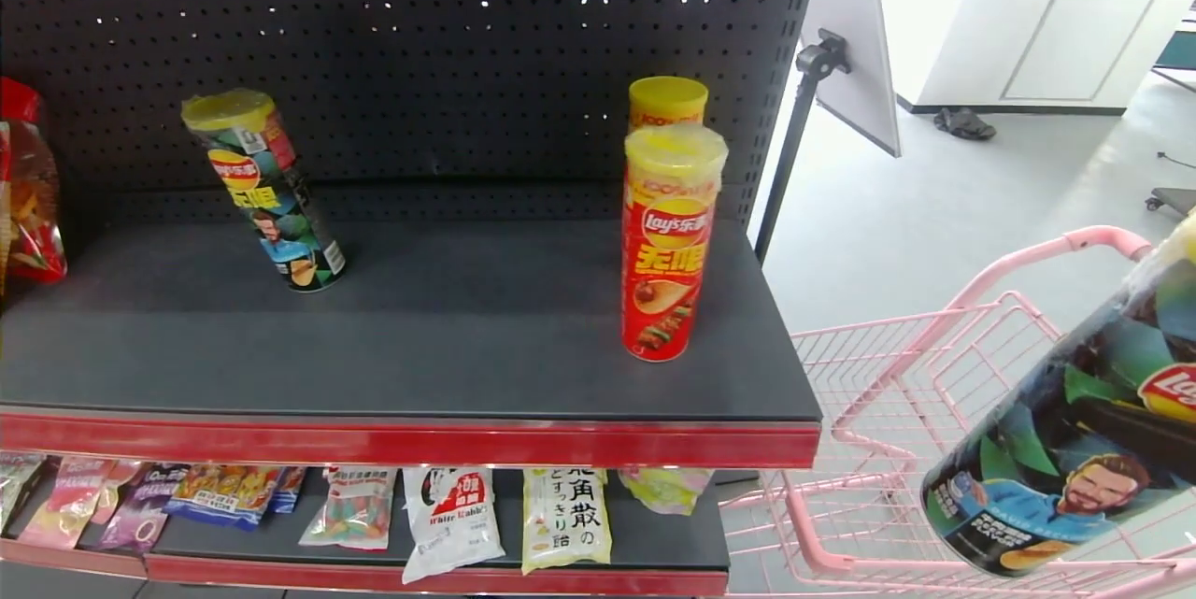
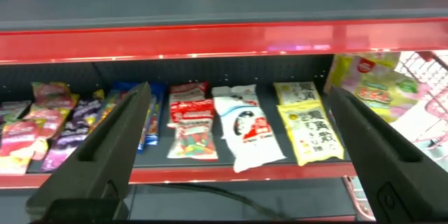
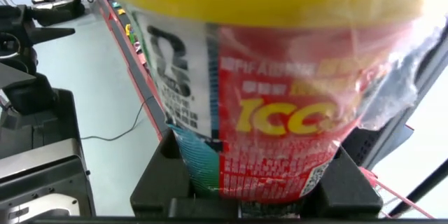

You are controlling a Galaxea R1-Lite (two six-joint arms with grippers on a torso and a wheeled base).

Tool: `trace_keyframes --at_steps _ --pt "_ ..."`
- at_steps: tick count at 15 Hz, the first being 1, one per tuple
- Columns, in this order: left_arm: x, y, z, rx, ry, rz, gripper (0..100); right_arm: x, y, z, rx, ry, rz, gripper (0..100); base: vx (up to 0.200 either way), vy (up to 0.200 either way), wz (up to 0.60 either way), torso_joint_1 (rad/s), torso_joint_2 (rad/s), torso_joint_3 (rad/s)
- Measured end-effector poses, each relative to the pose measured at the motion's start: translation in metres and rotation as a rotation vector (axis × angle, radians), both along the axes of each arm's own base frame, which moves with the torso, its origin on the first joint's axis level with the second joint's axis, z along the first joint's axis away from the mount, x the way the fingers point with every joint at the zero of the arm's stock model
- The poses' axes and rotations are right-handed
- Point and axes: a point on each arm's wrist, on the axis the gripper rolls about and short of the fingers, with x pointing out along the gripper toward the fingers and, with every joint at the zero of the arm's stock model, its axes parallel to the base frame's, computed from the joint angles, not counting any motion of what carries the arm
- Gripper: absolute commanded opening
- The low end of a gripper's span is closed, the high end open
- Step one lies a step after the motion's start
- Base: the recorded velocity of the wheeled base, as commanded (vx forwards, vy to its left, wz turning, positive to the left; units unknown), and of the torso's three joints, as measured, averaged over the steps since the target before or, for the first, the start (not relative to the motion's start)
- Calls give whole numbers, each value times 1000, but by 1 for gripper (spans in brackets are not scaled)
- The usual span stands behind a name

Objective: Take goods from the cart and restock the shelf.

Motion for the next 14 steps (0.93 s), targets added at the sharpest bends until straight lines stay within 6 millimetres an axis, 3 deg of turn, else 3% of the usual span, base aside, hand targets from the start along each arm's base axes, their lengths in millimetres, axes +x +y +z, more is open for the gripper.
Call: trace_keyframes --at_steps 14 --pt "0 0 0 0 0 0 100 -10 -1 -9 0 8 -8 0 0 200 0 1 3 1"
